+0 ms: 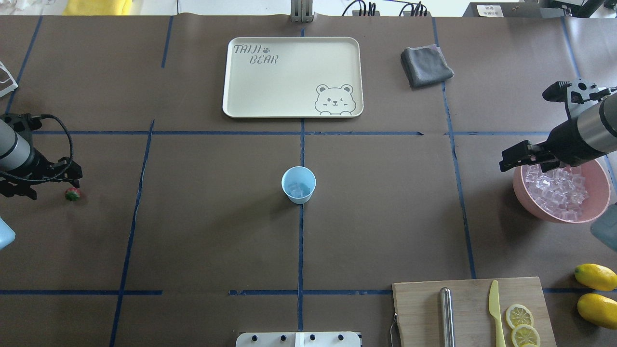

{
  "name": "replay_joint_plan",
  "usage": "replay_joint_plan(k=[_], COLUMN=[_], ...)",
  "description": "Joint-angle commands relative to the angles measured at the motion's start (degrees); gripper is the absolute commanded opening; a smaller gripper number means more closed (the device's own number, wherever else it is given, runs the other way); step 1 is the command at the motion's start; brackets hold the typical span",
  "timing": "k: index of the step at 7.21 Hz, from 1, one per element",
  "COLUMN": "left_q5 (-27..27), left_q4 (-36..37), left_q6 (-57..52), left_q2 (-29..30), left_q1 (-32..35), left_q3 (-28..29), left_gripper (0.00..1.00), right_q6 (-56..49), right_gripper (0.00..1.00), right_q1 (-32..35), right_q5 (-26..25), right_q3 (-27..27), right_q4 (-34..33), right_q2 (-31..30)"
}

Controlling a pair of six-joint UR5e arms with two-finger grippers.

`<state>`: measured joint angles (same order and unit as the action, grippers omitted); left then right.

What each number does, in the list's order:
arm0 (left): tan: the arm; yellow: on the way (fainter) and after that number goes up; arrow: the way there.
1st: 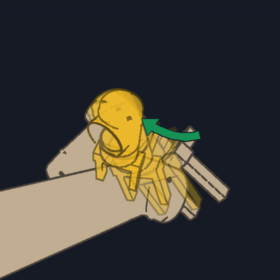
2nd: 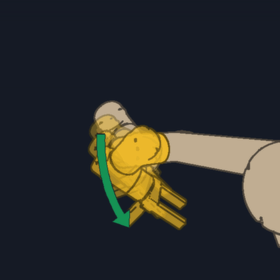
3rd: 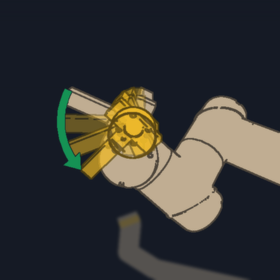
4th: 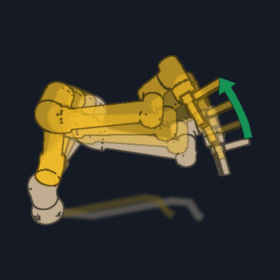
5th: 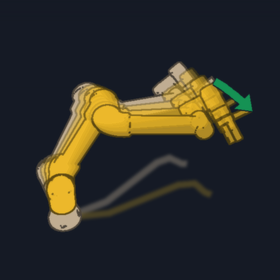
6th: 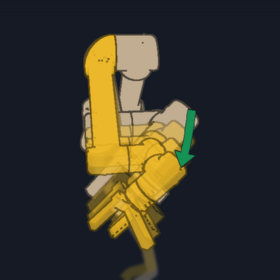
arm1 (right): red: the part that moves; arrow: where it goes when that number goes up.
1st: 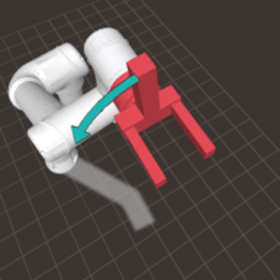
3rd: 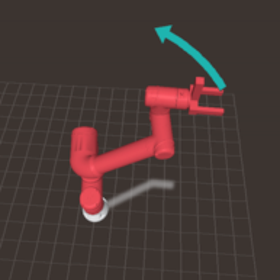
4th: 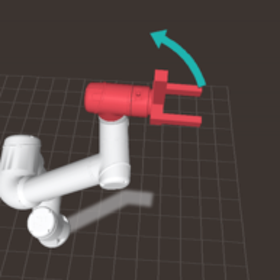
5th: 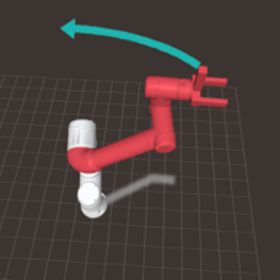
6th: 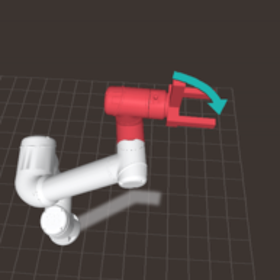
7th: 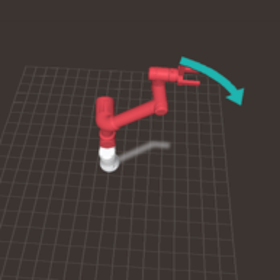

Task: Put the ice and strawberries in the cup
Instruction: 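Grasp the red strawberry with the left gripper while the right arm withdraws toward the bowl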

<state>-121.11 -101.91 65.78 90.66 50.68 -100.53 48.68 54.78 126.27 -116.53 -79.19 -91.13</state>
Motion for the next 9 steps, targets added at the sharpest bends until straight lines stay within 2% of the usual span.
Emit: replay_joint_plan(k=[1, 6, 7, 9], left_q5=[0.2, -0.4, -0.4, -0.4], left_q4=[-4.8, -13.8, -13.9, -13.9], left_q6=[0.3, 0.6, 0.6, 0.6], left_q2=[0.0, 0.0, 0.0, 0.1], left_q1=[-0.5, -0.5, -0.5, -0.5], left_q3=[2.9, 6.7, 6.9, 6.6], left_gripper=[0.91, 0.84, 0.75, 0.18], right_q6=[-0.1, -0.1, -0.1, -0.1], right_gripper=[0.99, 0.99, 0.99, 0.99], right_q1=[0.1, 0.2, 0.2, 0.2], right_q5=[0.0, 0.0, 0.0, 0.0], right_q3=[0.0, -0.5, -0.5, -0.5], right_q4=[0.0, 0.0, 0.0, 0.0], right_q2=[0.0, -0.2, -0.2, -0.2])
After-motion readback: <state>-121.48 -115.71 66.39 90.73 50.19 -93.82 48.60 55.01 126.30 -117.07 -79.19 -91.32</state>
